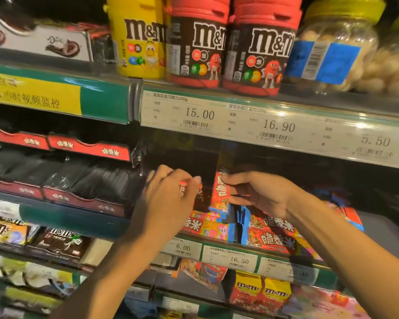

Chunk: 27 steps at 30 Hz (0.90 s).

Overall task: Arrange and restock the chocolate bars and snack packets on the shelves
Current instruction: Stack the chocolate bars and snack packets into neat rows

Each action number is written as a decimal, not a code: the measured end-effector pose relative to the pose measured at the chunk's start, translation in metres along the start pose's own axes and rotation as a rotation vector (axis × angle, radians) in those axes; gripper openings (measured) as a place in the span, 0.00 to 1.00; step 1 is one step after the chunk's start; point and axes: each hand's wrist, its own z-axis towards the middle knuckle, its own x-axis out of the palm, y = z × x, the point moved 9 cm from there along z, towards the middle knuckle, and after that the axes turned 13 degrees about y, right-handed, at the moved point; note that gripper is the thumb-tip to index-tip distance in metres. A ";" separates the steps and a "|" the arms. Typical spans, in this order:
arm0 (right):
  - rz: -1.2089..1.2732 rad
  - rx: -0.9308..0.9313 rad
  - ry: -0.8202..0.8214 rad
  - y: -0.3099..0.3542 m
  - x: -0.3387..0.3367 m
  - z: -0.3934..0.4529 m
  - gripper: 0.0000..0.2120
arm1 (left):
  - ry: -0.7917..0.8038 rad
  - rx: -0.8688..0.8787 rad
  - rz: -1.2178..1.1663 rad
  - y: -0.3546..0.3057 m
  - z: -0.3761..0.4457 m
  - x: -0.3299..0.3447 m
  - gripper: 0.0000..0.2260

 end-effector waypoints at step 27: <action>-0.614 -0.077 -0.151 0.021 -0.022 0.021 0.05 | 0.171 -0.037 0.159 0.021 -0.024 0.026 0.23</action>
